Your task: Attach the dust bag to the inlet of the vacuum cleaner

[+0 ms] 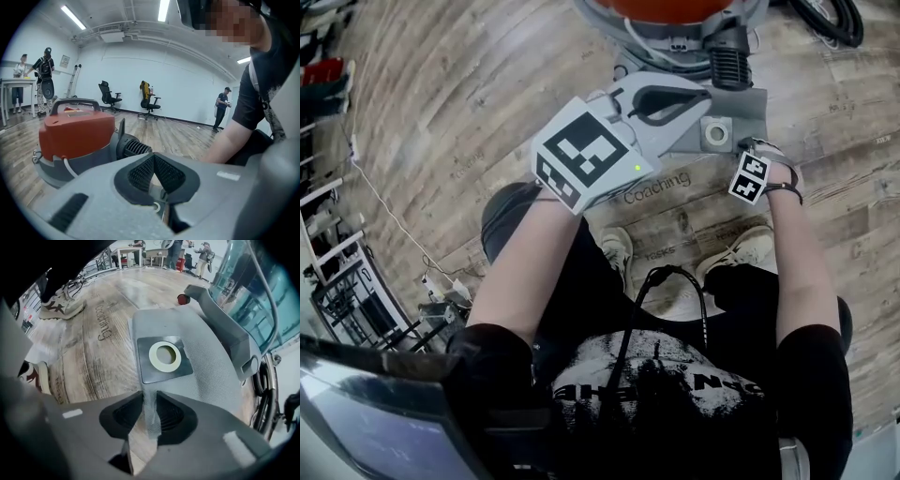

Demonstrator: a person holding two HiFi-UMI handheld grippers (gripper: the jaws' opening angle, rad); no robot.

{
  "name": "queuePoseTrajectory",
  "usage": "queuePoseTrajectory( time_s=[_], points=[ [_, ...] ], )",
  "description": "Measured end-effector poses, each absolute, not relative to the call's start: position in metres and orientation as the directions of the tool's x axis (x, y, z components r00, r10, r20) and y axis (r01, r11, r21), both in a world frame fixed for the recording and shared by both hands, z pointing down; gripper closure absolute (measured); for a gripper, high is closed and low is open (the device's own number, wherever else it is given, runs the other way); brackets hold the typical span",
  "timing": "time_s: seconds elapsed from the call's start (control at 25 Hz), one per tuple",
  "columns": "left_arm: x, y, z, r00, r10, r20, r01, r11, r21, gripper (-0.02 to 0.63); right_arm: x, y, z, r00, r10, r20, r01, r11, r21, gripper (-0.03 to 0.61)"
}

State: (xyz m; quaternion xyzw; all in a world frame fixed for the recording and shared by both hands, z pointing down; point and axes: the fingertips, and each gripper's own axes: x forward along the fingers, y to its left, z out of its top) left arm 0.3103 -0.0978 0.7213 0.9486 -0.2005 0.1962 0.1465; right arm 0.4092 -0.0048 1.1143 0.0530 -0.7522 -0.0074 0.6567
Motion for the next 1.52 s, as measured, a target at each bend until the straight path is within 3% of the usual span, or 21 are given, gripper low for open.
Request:
queuePoseTrajectory(
  time_s=[0.2, 0.48, 0.84, 0.88, 1.24, 1.52],
  points=[
    [0.311, -0.088, 0.725, 0.846, -0.296, 0.444, -0.41, -0.893, 0.185, 0.614, 0.406, -0.005, 1.102, -0.144, -0.09, 0.985, -0.07, 0.994, 0.081, 0.557],
    [0.309, -0.078, 0.723, 0.886, -0.239, 0.397, -0.353, -0.903, 0.246, 0.614, 0.396, -0.008, 1.052, -0.211, -0.086, 0.974, -0.102, 0.993, 0.065, 0.563],
    [0.308, -0.063, 0.744, 0.881, -0.132, 0.455, -0.247, -0.948, 0.203, 0.612, 0.382, -0.022, 0.961, -0.315, -0.109, 0.943, -0.142, 0.988, 0.066, 0.565],
    [0.307, -0.06, 0.743, 0.88, -0.12, 0.46, -0.233, -0.952, 0.197, 0.576, 0.378, -0.022, 0.95, -0.332, -0.106, 0.937, -0.152, 0.987, 0.057, 0.565],
    [0.292, -0.048, 0.759, 0.819, -0.072, 0.569, -0.163, -0.98, 0.112, 0.485, 0.383, -0.045, 0.845, -0.428, -0.167, 0.888, -0.288, 0.957, 0.042, 0.565],
    [0.303, -0.032, 0.778, 0.768, -0.036, 0.64, -0.093, -0.994, 0.057, 0.436, 0.368, -0.047, 0.791, -0.466, -0.149, 0.872, -0.262, 0.965, 0.025, 0.565]
  ],
)
